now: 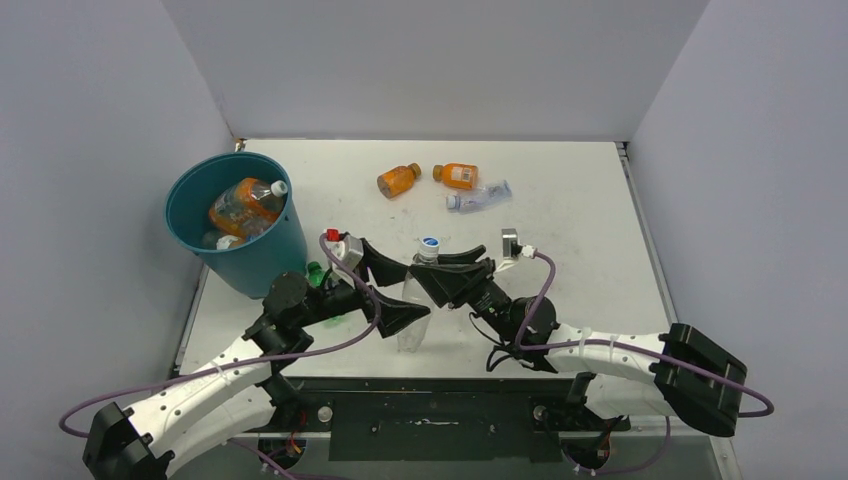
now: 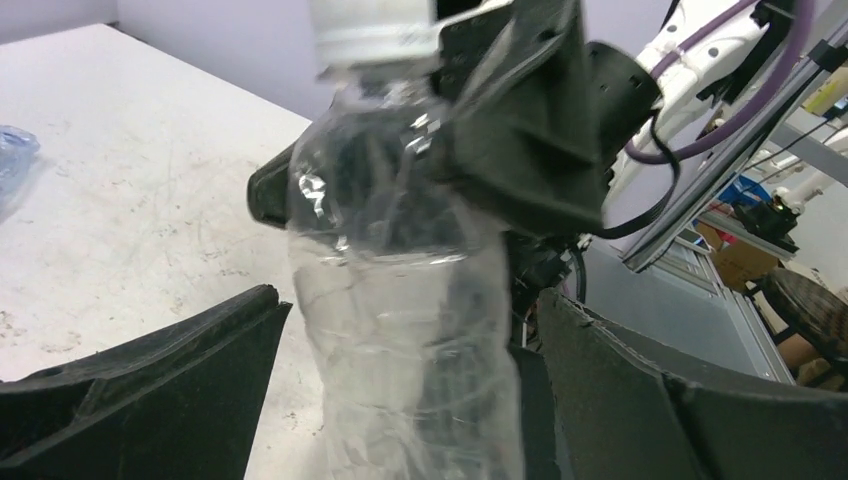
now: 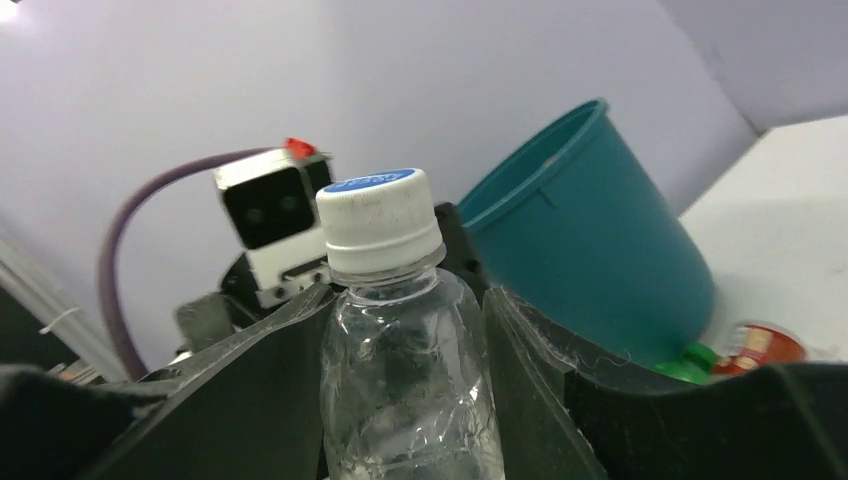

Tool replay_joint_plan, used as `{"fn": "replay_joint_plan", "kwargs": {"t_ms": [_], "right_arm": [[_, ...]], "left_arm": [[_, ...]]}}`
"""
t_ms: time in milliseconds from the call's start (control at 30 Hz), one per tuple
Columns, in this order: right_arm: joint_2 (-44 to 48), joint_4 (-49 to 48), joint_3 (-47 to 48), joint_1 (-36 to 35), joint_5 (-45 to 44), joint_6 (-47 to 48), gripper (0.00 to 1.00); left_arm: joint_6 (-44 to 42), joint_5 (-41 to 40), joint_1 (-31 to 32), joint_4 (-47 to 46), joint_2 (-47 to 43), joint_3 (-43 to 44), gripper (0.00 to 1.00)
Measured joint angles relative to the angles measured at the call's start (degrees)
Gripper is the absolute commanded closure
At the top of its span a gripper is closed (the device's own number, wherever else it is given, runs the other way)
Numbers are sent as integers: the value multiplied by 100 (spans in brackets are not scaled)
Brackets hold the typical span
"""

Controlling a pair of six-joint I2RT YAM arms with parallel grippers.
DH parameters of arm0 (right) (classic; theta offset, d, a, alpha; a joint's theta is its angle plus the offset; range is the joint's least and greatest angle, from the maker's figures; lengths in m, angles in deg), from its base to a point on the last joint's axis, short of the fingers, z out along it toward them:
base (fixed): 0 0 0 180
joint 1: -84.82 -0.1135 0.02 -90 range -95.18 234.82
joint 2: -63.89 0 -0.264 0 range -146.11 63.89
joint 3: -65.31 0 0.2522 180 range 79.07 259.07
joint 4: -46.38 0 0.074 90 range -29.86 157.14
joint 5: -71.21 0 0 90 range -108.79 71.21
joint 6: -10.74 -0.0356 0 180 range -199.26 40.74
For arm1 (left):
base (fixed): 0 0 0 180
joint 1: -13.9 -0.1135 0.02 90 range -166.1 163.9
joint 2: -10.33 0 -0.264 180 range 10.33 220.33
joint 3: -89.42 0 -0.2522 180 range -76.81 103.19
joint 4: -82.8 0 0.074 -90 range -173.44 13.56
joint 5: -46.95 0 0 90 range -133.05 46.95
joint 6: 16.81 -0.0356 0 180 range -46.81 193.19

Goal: Put the plastic bottles in the bin
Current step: Pick up the plastic bottle from the corner of the board.

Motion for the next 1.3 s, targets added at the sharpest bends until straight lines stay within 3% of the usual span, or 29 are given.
{"fn": "replay_joint_plan", "kwargs": {"t_ms": [133, 233, 267, 367, 433, 533, 733, 867, 1067, 1300], "right_arm": [[-2, 116, 389, -306, 166, 243, 56], [-2, 267, 463, -352, 195, 387, 54], [-2, 321, 481, -363, 199, 426, 46], [24, 511, 529, -369, 214, 553, 4], [92, 857, 636, -411, 297, 568, 10], [476, 1731, 778, -452, 302, 769, 10], [2566, 3554, 621, -492, 2, 1370, 10], [3532, 4006, 361, -509, 129, 1591, 10], [2789, 4426, 323, -970, 299, 1864, 10], [1502, 4771, 647, -2118, -579, 2529, 7]], "left_arm": [[26, 96, 50, 48, 103, 4, 23], [-2, 203, 87, 52, 109, 50, 46], [0, 247, 87, 52, 118, 57, 53], [-4, 264, 83, 138, 116, 59, 69], [-46, 260, 85, 142, 120, 59, 72], [4, 238, 85, 116, 85, 57, 73], [352, 13, 85, -245, -144, 39, 73], [621, -271, 85, -533, -345, 39, 73], [1126, -483, 85, -1021, -188, 61, 74], [1279, -535, 136, -1010, -131, 210, 75]]}}
